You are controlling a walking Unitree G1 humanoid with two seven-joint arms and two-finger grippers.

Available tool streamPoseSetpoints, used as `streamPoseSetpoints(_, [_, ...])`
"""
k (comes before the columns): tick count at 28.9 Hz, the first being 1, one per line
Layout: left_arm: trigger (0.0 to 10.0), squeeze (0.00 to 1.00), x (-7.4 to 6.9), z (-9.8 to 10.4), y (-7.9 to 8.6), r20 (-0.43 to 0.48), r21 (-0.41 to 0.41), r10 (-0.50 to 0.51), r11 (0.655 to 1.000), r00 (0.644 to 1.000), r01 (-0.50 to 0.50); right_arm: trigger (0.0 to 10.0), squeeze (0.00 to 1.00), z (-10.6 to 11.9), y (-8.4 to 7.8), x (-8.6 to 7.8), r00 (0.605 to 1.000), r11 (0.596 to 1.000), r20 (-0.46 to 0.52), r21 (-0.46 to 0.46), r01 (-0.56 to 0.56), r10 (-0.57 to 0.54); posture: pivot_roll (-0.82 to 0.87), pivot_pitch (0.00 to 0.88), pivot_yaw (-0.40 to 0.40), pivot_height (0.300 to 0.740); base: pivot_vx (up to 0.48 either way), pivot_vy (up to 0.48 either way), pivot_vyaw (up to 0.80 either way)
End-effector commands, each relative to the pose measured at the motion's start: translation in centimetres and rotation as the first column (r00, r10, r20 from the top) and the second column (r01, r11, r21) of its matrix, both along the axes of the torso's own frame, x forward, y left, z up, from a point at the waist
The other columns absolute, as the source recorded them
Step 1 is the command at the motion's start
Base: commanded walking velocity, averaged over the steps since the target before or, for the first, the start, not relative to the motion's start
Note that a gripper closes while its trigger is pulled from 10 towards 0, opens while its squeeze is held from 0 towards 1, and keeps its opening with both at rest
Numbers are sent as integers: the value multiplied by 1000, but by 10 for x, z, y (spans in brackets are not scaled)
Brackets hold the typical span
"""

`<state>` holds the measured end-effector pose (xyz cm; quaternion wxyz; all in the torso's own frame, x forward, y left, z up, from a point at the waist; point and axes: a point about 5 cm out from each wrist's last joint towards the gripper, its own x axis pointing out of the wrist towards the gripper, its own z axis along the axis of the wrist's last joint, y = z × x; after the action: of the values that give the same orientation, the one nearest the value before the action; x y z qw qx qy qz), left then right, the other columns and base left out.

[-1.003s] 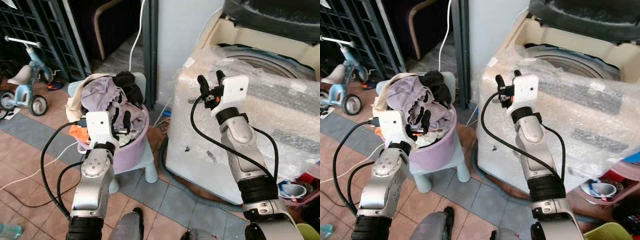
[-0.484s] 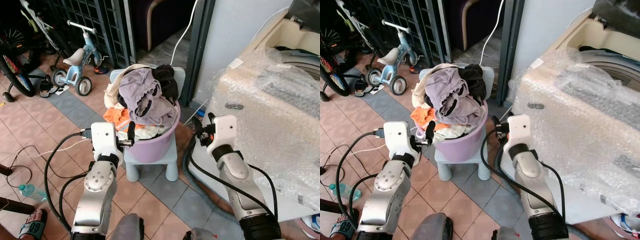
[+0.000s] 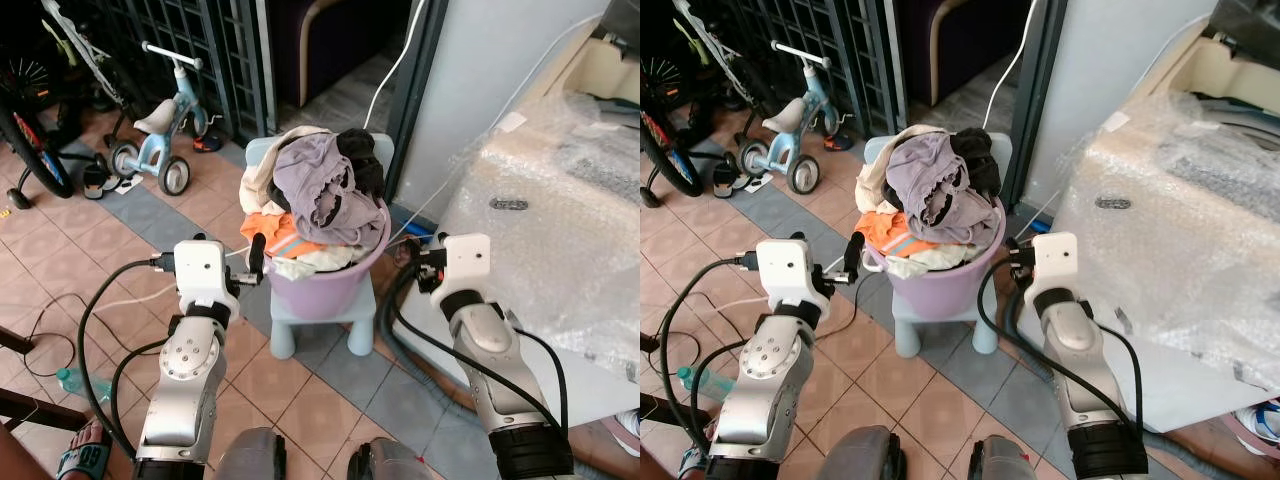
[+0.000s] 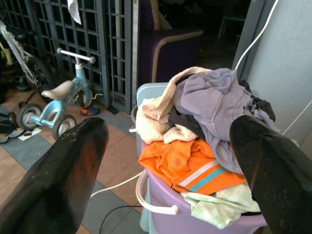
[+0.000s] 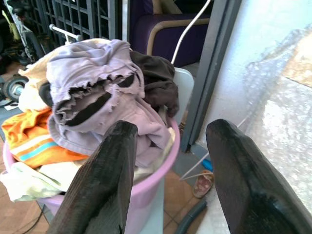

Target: Clothes washing

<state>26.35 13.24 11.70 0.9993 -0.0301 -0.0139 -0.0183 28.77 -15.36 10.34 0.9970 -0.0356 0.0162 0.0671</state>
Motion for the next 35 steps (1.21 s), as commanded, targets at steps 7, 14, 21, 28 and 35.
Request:
streamPoseSetpoints(7, [10000, 0, 0, 0, 5, 5, -37, -6, 999, 1000, 7, 10000, 0, 3, 17, 1, 996, 996, -2, -19, -91, 91, 60, 97, -34, 740, 76, 0, 0])
streamPoseSetpoints(14, [10000, 0, 2, 0, 3, 8, -48, -21, 999, 1000, 21, 10000, 0, 9, 21, 6, 993, 993, 21, -32, -114, 114, 51, 107, -28, 740, 395, 0, 0])
streamPoseSetpoints(21, [10000, 0, 2, -1, 1, 3, -60, -17, 998, 1000, 17, 10000, 0, 11, 21, 11, 990, 988, 25, -71, -137, 139, 48, 106, -34, 740, 460, 0, 0])
streamPoseSetpoints(28, [10000, 0, 2, -2, 1, -2, -66, -10, 998, 1000, 9, 10000, 0, 7, 29, 9, 977, 969, 9, -128, -209, 212, 50, 107, -36, 740, 457, 0, 0])
streamPoseSetpoints(35, [10000, 0, 3, 0, 3, -3, -82, 7, 997, 1000, -7, 10000, 0, 1, 37, 6, 961, 951, -27, -143, -275, 274, 55, 109, -35, 740, 342, 0, 0])
